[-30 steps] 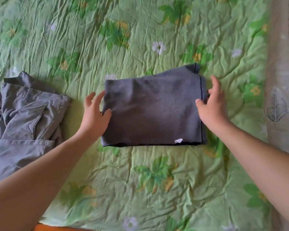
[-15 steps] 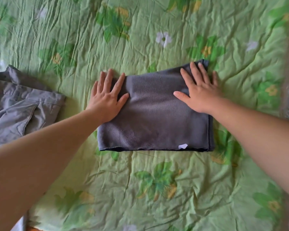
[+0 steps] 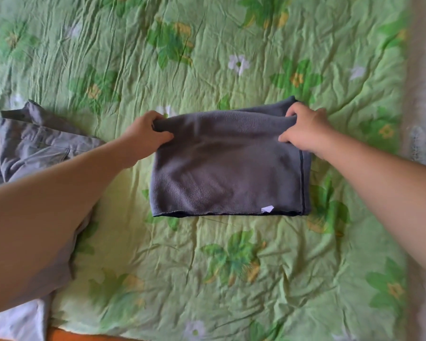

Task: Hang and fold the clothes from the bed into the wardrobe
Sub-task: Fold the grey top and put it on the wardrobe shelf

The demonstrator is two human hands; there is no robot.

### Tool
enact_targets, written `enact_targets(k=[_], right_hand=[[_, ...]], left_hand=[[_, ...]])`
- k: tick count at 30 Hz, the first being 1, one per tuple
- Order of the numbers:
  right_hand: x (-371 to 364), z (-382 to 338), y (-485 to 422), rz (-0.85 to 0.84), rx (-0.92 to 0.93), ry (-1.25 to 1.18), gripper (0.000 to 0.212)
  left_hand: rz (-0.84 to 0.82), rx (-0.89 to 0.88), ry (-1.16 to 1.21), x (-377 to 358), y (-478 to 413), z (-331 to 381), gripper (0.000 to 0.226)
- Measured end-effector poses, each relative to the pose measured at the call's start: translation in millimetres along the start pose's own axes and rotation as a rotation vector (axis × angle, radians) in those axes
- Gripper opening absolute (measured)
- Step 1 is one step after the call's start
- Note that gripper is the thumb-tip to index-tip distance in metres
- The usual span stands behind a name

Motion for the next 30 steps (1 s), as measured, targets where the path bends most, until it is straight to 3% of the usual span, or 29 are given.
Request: enact_targets(k=[4, 7, 12, 17, 24, 27, 30], right_hand=[[3, 12, 16, -0.036, -0.163, -0.384, 0.044], [11, 18, 32, -0.009, -0.222, -0.499, 0.048], [23, 25, 59, 0.007, -0.22, -0.508, 0.061], [56, 30, 100, 0.055, -0.213, -0.464, 0.037], [159, 12, 194, 0.193, -0.169, -0.509, 0.044], [205, 7, 241, 0.204, -0.163, -0.483, 0.033], [254, 8, 295, 0.257, -0.198, -0.539, 0.032]], left_hand=[[-0.007, 0.092, 0.102, 4, 19, -1, 0.03], [0.054, 0.056, 0.146, 15, 29, 6, 0.034], [0.11, -0.029, 0.176, 37, 48, 11, 0.038], [0.104, -0.12, 0.235, 71, 81, 21, 0.042], [0.026, -0.175, 0.316, 149, 153, 54, 0.025], [-0.014, -0.205, 0.37, 187, 185, 78, 0.014], [-0.045, -0.301, 0.401, 229, 219, 114, 0.017]])
Point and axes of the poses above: each hand's wrist, its own y-axis away from the middle knuckle, its own x-axis out of the back of the hand, z = x × y, the point moved 8 cm from there along -y, towards the middle knuckle, and after that the axes turned 14 degrees about z, right-handed, at the moved point
